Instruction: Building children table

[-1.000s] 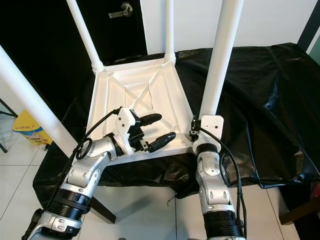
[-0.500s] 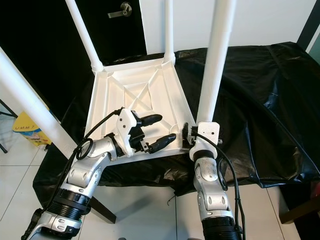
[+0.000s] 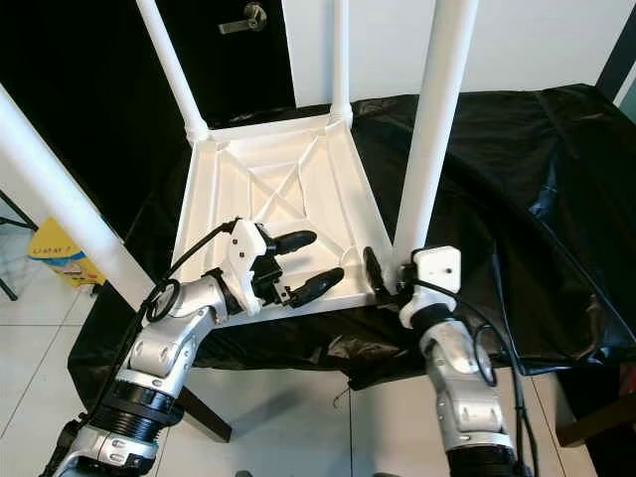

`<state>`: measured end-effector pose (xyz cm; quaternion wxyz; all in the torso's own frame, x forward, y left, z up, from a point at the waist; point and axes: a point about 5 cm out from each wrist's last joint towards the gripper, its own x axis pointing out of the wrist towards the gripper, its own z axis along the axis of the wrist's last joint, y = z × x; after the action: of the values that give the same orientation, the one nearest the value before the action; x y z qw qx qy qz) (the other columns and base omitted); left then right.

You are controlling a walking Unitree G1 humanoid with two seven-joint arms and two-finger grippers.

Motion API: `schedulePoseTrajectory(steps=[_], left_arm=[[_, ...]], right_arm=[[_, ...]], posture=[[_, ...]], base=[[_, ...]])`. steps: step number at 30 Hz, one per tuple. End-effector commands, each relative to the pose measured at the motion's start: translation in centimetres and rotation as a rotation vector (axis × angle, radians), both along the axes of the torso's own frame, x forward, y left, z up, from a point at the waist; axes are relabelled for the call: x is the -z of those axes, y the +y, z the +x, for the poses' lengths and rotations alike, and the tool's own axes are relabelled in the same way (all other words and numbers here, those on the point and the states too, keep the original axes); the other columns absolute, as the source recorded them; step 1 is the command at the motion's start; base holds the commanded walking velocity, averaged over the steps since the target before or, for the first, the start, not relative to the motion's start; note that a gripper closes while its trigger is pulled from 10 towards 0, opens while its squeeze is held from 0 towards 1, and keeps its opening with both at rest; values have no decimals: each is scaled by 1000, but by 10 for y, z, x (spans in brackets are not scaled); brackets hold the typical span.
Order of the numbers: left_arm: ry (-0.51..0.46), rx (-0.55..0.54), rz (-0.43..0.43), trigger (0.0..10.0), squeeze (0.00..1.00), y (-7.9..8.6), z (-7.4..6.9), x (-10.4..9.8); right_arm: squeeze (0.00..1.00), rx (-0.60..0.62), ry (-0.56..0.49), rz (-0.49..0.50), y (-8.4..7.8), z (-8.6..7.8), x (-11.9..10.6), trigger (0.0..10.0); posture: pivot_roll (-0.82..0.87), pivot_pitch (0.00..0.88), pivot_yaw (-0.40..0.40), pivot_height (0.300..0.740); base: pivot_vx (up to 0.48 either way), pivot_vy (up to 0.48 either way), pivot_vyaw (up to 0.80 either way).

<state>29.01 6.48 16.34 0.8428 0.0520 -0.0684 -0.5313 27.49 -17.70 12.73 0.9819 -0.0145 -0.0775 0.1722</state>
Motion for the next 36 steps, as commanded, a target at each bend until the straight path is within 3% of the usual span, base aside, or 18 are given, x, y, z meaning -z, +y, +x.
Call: schedulePoseTrajectory(steps=[1,11,13,15,17,19,22,23,24,25,36], left_arm=[[1,-94,-8,10000,0,6,4,0],[-2,-78,-4,10000,0,4,5,-2],[-2,-78,-4,10000,0,4,5,-2],[-3,-74,-4,10000,0,3,6,-3],[-3,-74,-4,10000,0,3,6,-3],[-6,-70,0,10000,0,3,7,-4],[-8,-69,1,10000,0,3,7,-5],[-10,-69,2,10000,0,4,8,-6],[-12,-69,2,10000,0,4,8,-6],[-13,-69,2,10000,0,4,9,-6],[-14,-62,2,10000,0,3,9,-7]], right_arm=[[0,-57,22,13,-4,3,1,10000],[0,-253,109,-104,-30,19,-7,10000],[0,-253,109,-104,-30,19,-7,10000],[0,-354,136,-191,-37,18,-7,10000],[0,-354,136,-191,-37,18,-7,10000],[0,-415,136,-264,-40,20,-9,10000],[0,-419,129,-278,-41,22,-11,10000],[0,-424,116,-292,-42,23,-14,4353],[0,-426,108,-298,-43,24,-15,4353],[0,-429,107,-306,-43,24,-15,0],[0,-439,129,-333,-45,18,-10,0]], posture=[[-140,0,68,740],[-142,0,81,740],[-142,0,81,740],[-139,0,95,740],[-139,0,95,740],[-138,0,101,740],[-135,0,102,740],[-131,0,100,740],[-131,0,100,740],[-131,0,101,740],[-150,0,111,740]], base=[[0,0,0],[0,0,0],[0,0,0],[0,0,0],[0,0,0],[0,0,0],[0,0,0],[0,0,0],[0,0,0],[0,0,0],[0,0,0]])
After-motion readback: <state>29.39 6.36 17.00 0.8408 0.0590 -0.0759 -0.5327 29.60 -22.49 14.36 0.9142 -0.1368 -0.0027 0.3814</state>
